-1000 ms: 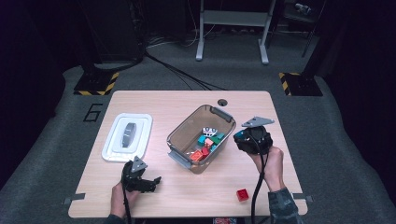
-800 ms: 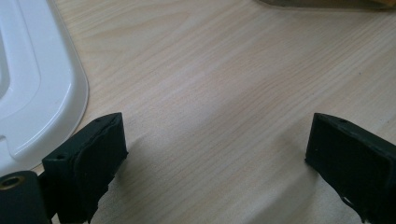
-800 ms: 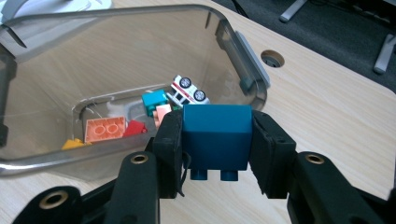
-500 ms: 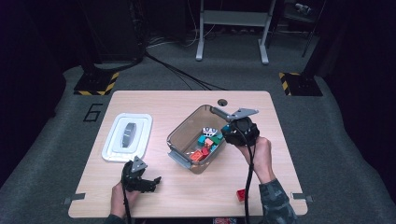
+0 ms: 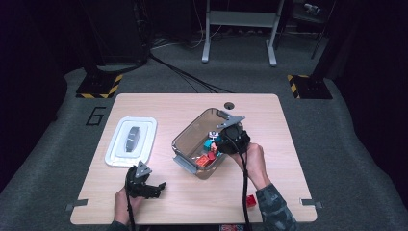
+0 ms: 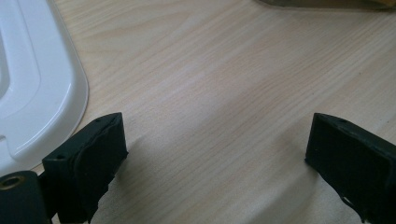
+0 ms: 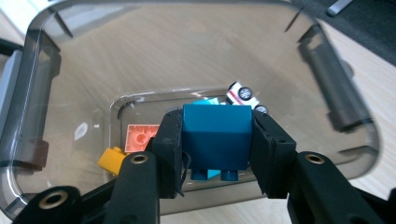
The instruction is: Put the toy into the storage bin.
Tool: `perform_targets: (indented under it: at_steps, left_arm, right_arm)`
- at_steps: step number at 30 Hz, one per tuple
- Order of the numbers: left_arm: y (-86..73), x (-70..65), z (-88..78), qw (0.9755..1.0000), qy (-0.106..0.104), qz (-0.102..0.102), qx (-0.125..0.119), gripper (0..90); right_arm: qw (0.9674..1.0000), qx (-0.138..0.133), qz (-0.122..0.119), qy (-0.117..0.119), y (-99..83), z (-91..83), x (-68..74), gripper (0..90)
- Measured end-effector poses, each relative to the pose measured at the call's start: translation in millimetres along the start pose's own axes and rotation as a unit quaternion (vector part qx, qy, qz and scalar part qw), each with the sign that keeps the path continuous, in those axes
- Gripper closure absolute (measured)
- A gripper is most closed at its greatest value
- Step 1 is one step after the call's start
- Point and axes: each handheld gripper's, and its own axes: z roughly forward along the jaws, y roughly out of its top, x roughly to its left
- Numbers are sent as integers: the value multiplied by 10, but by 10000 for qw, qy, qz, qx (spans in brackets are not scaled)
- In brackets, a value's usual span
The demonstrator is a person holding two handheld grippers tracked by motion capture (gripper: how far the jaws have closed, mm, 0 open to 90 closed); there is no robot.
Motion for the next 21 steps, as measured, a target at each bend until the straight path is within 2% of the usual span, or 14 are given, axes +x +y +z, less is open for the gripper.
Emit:
perform_targets:
  at_steps: [4,7,9,11,13,14,15,16,21]
  left_arm:
    - [0,0,0,10000,1,1,2,51]
    - [0,0,0,10000,1,0,2,51]
    - [1,1,-1,10000,8,21,3,51]
    - [0,0,0,10000,1,0,1,51]
    - [1,1,-2,10000,9,22,2,51]
    - [0,1,-1,10000,7,14,3,51]
    - [0,-1,0,10000,1,-3,-1,51]
    - [0,-1,0,10000,2,-1,-1,51]
    - [1,2,-2,10000,11,25,0,51]
  right_arm:
    - [9999,108,-74,60,-18,61,37,583]
    - [9997,235,41,93,-35,73,64,582]
    - [9998,181,-54,111,-47,88,56,581]
    - [9996,258,10,116,-59,85,78,582]
    - [9997,187,-84,110,-68,90,69,579]
    - [9996,241,-17,121,-73,77,79,575]
    - [9996,261,52,131,-76,68,88,561]
    - [9997,202,-28,128,-79,64,75,536]
    - [9998,68,43,168,-93,-14,81,407]
